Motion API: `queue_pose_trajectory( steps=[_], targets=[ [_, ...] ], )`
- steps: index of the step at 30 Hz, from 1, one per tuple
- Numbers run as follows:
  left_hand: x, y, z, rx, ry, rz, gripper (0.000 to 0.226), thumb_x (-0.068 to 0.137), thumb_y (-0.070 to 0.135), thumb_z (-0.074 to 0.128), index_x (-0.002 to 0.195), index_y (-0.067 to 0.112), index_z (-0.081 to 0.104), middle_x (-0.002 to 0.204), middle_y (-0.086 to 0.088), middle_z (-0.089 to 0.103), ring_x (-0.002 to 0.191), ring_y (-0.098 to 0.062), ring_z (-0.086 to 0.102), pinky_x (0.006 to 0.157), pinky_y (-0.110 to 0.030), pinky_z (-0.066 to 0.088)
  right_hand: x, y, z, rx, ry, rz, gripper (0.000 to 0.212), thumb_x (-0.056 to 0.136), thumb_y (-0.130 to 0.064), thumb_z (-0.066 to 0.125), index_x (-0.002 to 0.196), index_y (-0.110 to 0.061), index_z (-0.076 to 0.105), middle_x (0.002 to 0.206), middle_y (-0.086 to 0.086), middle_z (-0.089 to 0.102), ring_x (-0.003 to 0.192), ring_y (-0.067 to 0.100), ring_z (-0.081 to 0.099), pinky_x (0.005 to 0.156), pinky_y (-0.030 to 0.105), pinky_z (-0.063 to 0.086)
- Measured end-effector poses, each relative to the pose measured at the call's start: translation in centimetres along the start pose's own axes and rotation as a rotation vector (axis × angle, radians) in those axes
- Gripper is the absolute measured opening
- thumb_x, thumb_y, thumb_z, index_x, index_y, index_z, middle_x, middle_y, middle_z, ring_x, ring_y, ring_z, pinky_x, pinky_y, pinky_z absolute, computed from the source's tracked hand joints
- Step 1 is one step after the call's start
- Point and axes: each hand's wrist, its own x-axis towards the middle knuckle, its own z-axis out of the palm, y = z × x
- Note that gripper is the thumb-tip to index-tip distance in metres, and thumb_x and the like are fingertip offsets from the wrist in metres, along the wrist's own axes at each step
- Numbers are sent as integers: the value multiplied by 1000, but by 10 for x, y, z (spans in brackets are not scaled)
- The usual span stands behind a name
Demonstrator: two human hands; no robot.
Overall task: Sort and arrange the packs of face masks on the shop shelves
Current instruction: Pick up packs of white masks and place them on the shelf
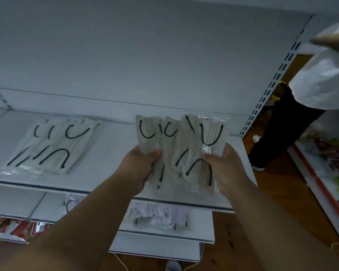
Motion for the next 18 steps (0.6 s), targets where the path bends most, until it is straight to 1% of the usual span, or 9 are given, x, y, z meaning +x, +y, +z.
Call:
queue_pose_trajectory(
  steps=[3, 6, 8, 9, 11, 12, 14, 16, 18],
  targets=[
    [21, -2, 8, 152, 108, -24, 16, 96, 17, 65, 111, 23, 67, 101, 0, 77, 85, -19, 75, 71, -35, 61, 27, 1, -6, -142, 22, -19, 20, 90, -7, 65, 99, -24, 63, 93, -3, 69, 91, 20, 67, 79, 36, 58],
    [43, -4, 9, 757, 192, 50, 27, 92, 25, 66, 119, 21, 63, 105, 0, 70, 90, -21, 65, 80, -33, 53, 41, 8, -12, -650, -12, -147, 6, 95, -16, 57, 98, -18, 53, 87, -5, 56, 84, 18, 58, 62, 27, 43],
    [49, -5, 10, 1141, 218, 102, 38, 89, 29, 65, 124, 21, 53, 103, 0, 67, 89, -24, 62, 78, -35, 53, 47, 20, -17, -1055, -9, -332, 13, 94, -20, 57, 102, -10, 56, 103, 7, 56, 97, 27, 54, 74, 33, 44],
    [49, -5, 12, 1238, 230, 114, 45, 88, 31, 65, 128, 22, 46, 101, -2, 66, 87, -25, 61, 75, -36, 54, 49, 26, -19, -1181, 4, -393, 18, 93, -21, 59, 104, -7, 58, 112, 11, 54, 103, 30, 51, 82, 37, 44],
    [49, -8, 15, 1312, 257, 137, 60, 88, 32, 65, 138, 24, 33, 104, -4, 65, 85, -28, 62, 69, -36, 53, 51, 31, -21, -1287, 39, -400, 21, 92, -23, 60, 108, -9, 59, 119, 11, 51, 107, 30, 48, 88, 39, 42],
    [49, -10, 15, 1335, 272, 166, 68, 88, 31, 66, 143, 25, 27, 115, -7, 62, 92, -30, 63, 71, -36, 52, 51, 32, -22, -1320, 66, -400, 22, 91, -23, 61, 108, -11, 58, 117, 10, 50, 105, 29, 49, 87, 38, 42],
    [46, -12, 17, 1411, 316, 277, 79, 86, 29, 66, 151, 23, 21, 135, -9, 48, 111, -33, 58, 83, -40, 49, 49, 33, -23, -1379, 147, -417, 26, 86, -22, 66, 106, -12, 54, 110, 10, 51, 99, 29, 50, 82, 37, 42],
    [40, -16, 16, 1518, 365, 444, 75, 85, 28, 66, 150, 19, 30, 141, -9, 40, 123, -32, 46, 100, -42, 41, 46, 32, -22, -1413, 240, -432, 37, 74, -19, 75, 101, -11, 51, 102, 11, 50, 91, 29, 49, 76, 37, 41],
    [34, -19, 15, 1601, 341, 572, 60, 85, 28, 67, 141, 18, 46, 140, -9, 43, 124, -31, 44, 105, -43, 37, 41, 30, -20, -1414, 293, -456, 49, 61, -16, 81, 98, -11, 49, 98, 12, 49, 86, 30, 47, 73, 38, 40]
  ],
)
